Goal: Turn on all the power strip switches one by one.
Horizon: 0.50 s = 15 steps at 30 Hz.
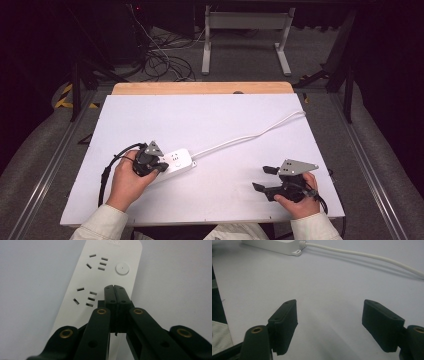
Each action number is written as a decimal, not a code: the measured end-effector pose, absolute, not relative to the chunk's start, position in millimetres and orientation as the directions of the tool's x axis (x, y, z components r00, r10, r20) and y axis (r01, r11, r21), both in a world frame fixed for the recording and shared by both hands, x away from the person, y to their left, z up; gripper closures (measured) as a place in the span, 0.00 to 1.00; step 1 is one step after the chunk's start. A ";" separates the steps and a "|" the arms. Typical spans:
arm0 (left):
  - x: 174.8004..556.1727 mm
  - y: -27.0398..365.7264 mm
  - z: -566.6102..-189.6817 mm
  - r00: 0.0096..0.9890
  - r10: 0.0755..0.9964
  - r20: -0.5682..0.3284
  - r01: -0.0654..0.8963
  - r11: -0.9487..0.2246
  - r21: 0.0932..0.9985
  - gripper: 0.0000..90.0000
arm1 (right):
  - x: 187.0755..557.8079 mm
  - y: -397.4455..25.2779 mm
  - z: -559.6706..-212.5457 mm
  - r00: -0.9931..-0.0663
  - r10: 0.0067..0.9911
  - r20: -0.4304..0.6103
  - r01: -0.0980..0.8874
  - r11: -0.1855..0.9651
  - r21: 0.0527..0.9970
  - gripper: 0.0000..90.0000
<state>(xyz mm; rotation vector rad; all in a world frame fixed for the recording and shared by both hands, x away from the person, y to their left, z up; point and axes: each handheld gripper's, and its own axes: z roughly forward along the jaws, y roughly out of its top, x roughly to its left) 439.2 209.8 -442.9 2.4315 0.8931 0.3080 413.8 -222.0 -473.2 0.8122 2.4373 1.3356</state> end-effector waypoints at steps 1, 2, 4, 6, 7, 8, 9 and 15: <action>439.0 209.4 -443.2 0.758 0.651 0.034 0.530 -0.646 0.549 1.00 | 413.7 -222.0 -473.1 -0.815 0.577 0.050 0.352 0.426 0.833 0.32; 438.8 209.0 -443.4 0.757 0.652 0.036 0.531 -0.646 0.548 1.00 | 413.6 -221.8 -473.0 -0.815 0.577 0.051 0.353 0.425 0.834 0.32; 438.6 208.5 -443.6 0.759 0.650 0.042 0.527 -0.651 0.546 1.00 | 413.7 -221.6 -473.4 -0.816 0.576 0.050 0.353 0.428 0.832 0.32; 438.9 209.0 -444.0 0.758 0.651 0.036 0.531 -0.648 0.545 1.00 | 413.7 -221.2 -473.6 -0.817 0.575 0.049 0.352 0.430 0.832 0.32; 439.0 209.4 -444.1 0.757 0.653 0.033 0.533 -0.646 0.547 1.00 | 413.7 -221.1 -473.6 -0.818 0.573 0.050 0.352 0.428 0.832 0.32; 439.2 209.9 -444.3 0.757 0.652 0.034 0.531 -0.645 0.550 1.00 | 413.6 -221.1 -473.6 -0.818 0.573 0.050 0.351 0.428 0.833 0.32; 439.2 210.3 -444.8 0.757 0.653 0.028 0.533 -0.640 0.553 1.00 | 413.6 -221.1 -473.6 -0.818 0.573 0.050 0.351 0.428 0.833 0.32; 439.0 210.4 -445.4 0.740 0.671 0.045 0.543 -0.635 0.549 1.00 | 413.6 -220.8 -473.7 -0.818 0.573 0.047 0.350 0.431 0.832 0.32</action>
